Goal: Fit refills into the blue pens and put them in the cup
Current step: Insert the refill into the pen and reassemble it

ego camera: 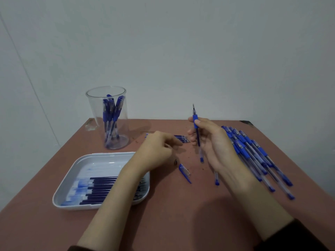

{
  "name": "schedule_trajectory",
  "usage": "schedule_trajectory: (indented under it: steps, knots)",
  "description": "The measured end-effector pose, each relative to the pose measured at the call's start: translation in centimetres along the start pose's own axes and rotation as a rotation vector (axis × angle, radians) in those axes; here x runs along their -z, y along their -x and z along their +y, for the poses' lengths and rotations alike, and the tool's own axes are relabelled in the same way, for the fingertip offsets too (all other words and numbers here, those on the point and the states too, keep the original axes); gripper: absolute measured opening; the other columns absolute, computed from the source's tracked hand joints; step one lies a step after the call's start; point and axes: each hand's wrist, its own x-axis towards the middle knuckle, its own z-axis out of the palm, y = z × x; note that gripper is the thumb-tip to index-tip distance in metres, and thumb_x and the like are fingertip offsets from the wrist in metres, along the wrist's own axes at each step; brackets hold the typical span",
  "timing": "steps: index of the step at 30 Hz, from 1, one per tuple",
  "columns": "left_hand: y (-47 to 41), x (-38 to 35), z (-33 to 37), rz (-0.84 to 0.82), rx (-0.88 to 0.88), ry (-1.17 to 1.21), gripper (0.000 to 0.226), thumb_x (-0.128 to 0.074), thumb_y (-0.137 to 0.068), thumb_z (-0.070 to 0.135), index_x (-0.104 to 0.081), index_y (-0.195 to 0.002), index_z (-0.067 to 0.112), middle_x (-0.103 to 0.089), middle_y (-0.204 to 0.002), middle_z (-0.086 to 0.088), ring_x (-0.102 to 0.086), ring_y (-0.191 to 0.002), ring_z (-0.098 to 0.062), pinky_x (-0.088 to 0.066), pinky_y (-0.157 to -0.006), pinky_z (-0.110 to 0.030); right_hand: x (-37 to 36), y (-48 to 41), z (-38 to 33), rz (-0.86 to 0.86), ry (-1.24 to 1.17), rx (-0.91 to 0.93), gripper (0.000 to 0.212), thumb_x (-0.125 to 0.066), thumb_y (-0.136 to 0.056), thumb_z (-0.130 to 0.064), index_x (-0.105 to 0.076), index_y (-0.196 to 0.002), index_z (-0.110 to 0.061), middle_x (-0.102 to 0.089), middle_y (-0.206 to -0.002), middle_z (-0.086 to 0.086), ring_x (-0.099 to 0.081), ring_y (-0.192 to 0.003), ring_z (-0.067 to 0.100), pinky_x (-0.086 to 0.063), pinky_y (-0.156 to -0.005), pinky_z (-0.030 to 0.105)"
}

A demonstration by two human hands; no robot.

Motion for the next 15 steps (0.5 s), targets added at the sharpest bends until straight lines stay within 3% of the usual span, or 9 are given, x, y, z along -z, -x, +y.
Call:
schedule_trajectory:
  steps: [2, 5, 15]
  knots:
    - [0.41, -0.23, 0.36, -0.086, -0.002, -0.098, 0.042, -0.048, -0.076, -0.003, -0.073, -0.101, 0.02, -0.069, -0.085, 0.007, -0.06, -0.074, 0.002, -0.045, -0.064, -0.003, -0.01, 0.0, -0.04, -0.004, -0.022, -0.005, 0.018, -0.052, -0.093, -0.012, -0.068, -0.101, -0.007, -0.062, -0.069, 0.005, -0.053, -0.059, 0.013, -0.045, -0.058, 0.024]
    - [0.7, -0.3, 0.57, -0.194, 0.006, -0.156, 0.039, -0.051, -0.077, 0.002, -0.074, -0.102, 0.024, -0.071, -0.095, 0.008, -0.063, -0.086, -0.003, -0.051, -0.084, -0.019, -0.03, -0.01, -0.08, -0.005, -0.025, -0.004, 0.019, -0.052, -0.094, -0.012, -0.067, -0.104, -0.005, -0.062, -0.068, 0.005, -0.053, -0.058, 0.013, -0.045, -0.057, 0.024]
    - [0.29, -0.44, -0.21, -0.19, -0.044, -0.221, 0.022, -0.06, -0.084, 0.008, -0.075, -0.094, 0.02, -0.073, -0.098, 0.005, -0.064, -0.091, -0.006, -0.051, -0.088, -0.025, -0.14, 0.0, 0.01, -0.001, 0.031, -0.012, 0.022, -0.055, -0.093, -0.012, -0.066, -0.108, -0.001, -0.063, -0.068, 0.005, -0.053, -0.058, 0.014, -0.046, -0.056, 0.024]
